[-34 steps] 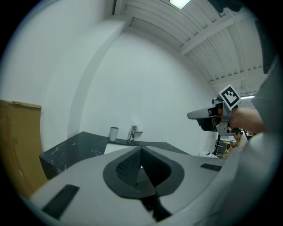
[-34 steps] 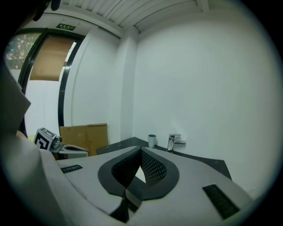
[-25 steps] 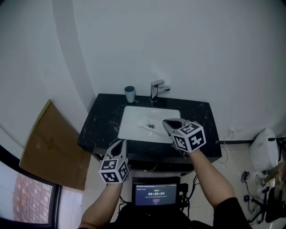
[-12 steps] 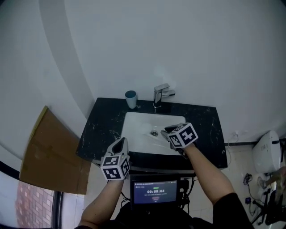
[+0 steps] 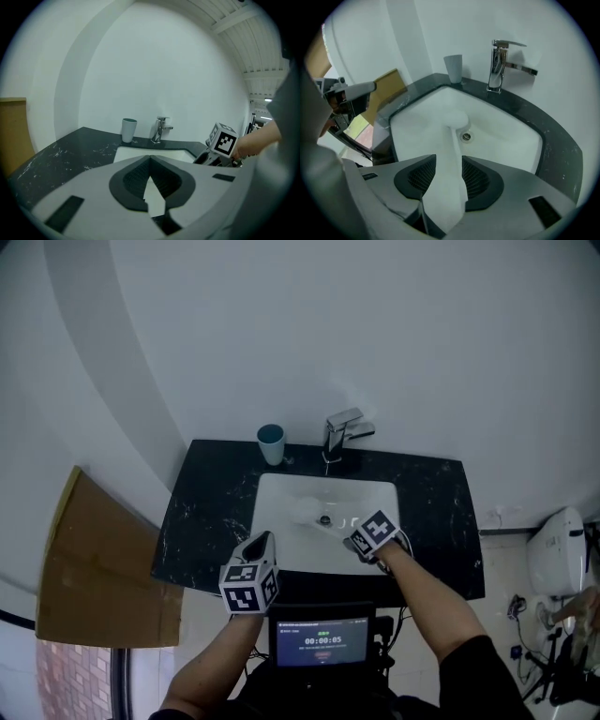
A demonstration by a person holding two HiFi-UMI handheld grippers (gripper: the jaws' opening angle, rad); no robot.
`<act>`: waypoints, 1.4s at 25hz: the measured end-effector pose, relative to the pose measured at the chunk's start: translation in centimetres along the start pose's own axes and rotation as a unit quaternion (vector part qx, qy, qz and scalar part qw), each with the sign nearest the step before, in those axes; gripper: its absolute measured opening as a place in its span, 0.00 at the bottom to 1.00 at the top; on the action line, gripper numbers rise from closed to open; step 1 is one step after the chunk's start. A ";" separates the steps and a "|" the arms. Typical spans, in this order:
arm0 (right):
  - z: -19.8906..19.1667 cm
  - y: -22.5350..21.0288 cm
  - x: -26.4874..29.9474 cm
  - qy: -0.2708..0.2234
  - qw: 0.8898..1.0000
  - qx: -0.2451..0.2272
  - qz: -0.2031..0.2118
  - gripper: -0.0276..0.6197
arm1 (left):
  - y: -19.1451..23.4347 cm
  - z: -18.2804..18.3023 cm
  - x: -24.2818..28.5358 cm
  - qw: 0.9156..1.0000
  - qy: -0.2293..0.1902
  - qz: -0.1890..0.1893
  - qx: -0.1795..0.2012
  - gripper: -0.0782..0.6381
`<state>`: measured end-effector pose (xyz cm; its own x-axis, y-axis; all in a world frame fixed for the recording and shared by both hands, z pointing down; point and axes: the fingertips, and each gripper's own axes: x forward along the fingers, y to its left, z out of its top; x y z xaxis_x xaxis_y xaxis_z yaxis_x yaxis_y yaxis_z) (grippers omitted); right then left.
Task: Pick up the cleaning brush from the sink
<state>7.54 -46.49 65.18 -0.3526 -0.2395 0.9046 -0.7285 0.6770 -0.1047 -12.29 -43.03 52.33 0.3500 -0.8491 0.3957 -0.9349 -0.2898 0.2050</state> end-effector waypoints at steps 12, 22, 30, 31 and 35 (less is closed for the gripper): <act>-4.3 -3.5 5.6 0.116 0.993 -0.001 0.019 0.30 | -0.3 -3.8 4.2 0.997 0.063 0.039 -0.037 0.11; -6.8 -3.2 8.1 0.174 0.984 0.007 0.035 0.09 | -0.4 -4.9 5.4 0.994 0.085 0.042 -0.049 0.11; -6.8 -3.7 7.6 0.157 0.987 0.015 0.026 0.09 | -0.4 -4.5 5.6 0.997 0.064 0.031 -0.044 0.11; -6.6 -3.6 7.4 0.151 0.988 0.016 0.027 0.09 | -0.6 -3.9 5.2 0.997 0.065 0.029 -0.040 0.11; -5.1 -2.7 5.4 0.102 0.994 0.026 0.037 0.09 | -1.2 -2.7 4.0 0.998 0.054 0.023 -0.035 0.11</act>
<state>10.61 -46.01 72.46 -0.2828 -0.0407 0.9583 -0.7363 0.6495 -0.1897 -9.64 -44.87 56.04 0.3155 -0.8074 0.4986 -0.9447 -0.2176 0.2455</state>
